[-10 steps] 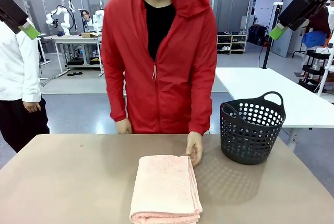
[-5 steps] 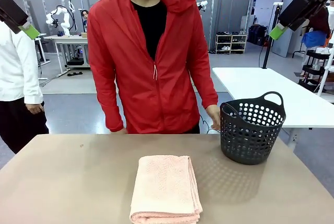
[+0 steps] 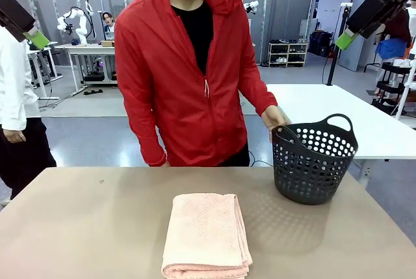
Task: Fold the towel.
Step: Pick up the 100 cm Hotel Towel and place it on the left side of the table.
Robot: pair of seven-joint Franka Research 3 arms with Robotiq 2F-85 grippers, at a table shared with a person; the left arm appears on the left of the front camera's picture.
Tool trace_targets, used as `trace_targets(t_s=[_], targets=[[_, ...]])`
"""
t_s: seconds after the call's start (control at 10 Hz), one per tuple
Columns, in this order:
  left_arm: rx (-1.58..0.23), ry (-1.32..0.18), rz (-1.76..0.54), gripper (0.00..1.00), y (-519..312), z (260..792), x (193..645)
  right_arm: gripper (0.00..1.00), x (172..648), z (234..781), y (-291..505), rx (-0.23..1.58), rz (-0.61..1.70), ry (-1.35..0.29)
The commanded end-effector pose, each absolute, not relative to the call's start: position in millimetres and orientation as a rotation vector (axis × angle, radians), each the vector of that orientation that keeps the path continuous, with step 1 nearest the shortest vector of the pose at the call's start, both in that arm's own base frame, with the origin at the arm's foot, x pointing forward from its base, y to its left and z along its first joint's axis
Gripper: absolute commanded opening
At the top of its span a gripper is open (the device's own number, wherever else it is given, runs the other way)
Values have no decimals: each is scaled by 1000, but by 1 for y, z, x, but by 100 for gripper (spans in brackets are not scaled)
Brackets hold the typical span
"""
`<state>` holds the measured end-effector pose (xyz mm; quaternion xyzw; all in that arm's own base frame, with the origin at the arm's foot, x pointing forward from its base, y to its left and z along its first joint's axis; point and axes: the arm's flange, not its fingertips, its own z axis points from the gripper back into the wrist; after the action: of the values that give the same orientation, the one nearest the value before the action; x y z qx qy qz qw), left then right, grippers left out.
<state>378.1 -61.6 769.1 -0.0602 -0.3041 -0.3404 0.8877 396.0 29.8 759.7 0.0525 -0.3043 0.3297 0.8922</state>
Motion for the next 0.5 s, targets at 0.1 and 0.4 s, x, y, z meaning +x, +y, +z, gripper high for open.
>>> trace_targets(t_s=[0.1, 0.4], targets=[[-190, -592, -648, 100, -62, 751, 388, 100, 395, 760, 29, 113, 683, -632], [-366, -523, -570, 100, -75, 658, 402, 100, 395, 760, 29, 113, 683, -632]])
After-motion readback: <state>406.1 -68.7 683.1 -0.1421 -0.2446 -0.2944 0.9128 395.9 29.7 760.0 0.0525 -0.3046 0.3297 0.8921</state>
